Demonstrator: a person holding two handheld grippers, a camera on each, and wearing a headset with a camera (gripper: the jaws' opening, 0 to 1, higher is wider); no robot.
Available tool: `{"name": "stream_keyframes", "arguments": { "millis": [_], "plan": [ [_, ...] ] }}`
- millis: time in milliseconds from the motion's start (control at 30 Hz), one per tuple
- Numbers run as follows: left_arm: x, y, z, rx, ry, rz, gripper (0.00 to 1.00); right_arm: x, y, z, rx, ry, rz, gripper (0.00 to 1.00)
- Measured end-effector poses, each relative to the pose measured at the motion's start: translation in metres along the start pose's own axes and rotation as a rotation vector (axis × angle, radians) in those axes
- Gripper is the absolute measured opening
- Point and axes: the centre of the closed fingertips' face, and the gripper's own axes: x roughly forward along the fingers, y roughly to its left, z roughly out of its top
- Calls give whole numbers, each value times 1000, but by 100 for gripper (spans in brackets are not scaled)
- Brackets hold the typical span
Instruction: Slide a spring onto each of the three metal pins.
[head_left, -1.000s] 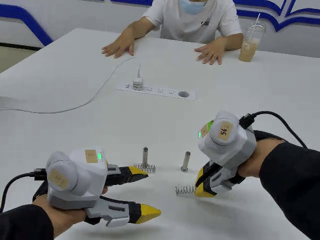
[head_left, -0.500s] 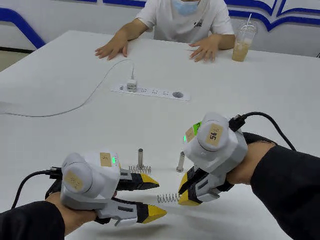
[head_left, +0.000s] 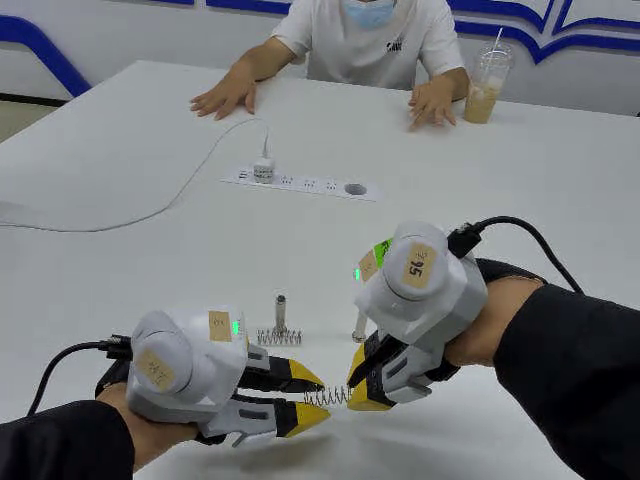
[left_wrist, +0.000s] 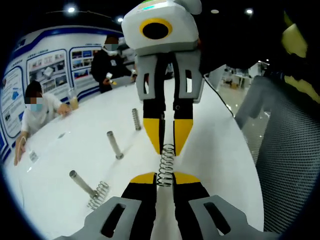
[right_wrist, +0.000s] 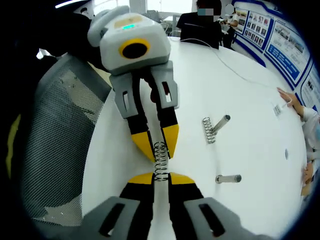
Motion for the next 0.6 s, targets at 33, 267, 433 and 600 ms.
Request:
{"name": "stream_keyframes", "arguments": {
  "millis": [33, 267, 433, 600],
  "plan": [
    [0, 0, 0, 2, 2, 0, 12, 0, 0, 0, 1, 0, 1, 11],
    [1, -3, 0, 32, 11, -18, 11, -1, 4, -1, -1, -4, 12, 12],
    [0, -3, 4, 31, -4, -16, 11, 2, 4, -3, 11, -12, 15, 15],
    [-1, -3, 7, 33, -13, -16, 11, 3, 3, -5, 15, -8, 13, 14]
  ]
}}
